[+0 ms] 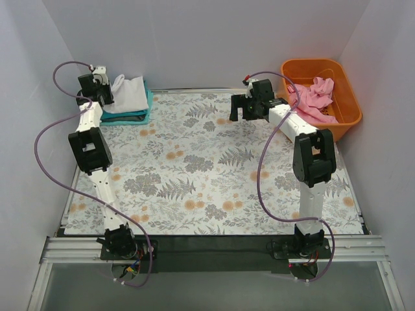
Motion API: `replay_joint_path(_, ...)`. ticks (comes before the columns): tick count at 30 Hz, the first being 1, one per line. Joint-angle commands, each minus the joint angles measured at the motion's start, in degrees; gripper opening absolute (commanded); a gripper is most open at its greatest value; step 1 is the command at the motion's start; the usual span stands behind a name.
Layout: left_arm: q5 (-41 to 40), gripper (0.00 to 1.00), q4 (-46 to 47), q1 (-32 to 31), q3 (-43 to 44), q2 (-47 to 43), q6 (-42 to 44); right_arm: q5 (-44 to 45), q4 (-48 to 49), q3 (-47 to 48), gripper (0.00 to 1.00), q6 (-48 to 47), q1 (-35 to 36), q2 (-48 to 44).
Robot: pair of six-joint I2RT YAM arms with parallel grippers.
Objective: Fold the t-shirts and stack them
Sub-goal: Neatly place the folded tshirt to the corner
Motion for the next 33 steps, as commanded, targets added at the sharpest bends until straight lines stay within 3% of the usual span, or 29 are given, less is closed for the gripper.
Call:
replay_joint_path(1,3.42,0.17,-0.81,2.39,4.47,0.93,-3.40,-0.43,0.33,1.58,0.90,-1.08,0.66,-0.24)
replay_joint_path(5,3.78,0.32,-1.70,5.03,7.03,2.35,-7.01,-0.34,0.24,1.76,0.90,-1.35,1.01,-0.15)
replay_joint_path(6,3.78,0.43,-1.26,5.47,7.12,2.17,-7.71,-0.25,0.24,1.67,0.90,-1.43,1.10,-0.24)
replay_joint_path(7,3.69,0.48,-1.00,6.17,7.21,2.08,-8.41,-0.42,0.16,1.76,0.90,-1.43,1.18,-0.15)
replay_joint_path(10,1.50,0.55,0.41,6.79,6.77,0.77,-8.16,-0.42,0.16,1.58,0.90,-1.43,1.71,-0.24)
replay_joint_path(16,-1.23,0.58,4.89,6.80,3.35,-3.18,-7.45,-0.51,0.16,1.67,0.90,-1.78,2.24,-0.50)
replay_joint_path(19,4.64,0.58,4.72,6.71,-0.15,-6.69,-6.75,-0.51,0.16,1.58,0.90,-1.96,2.33,-0.50)
replay_joint_path(28,11.24,0.58,-4.59,6.53,-10.36,-15.83,-4.91,-0.86,0.16,1.32,0.90,-2.40,2.33,-0.68)
replay_joint_path(33,7.74,0.57,-10.66,6.18,-10.19,-14.44,-6.22,-0.95,0.07,1.49,0.90,-2.22,2.33,-0.85)
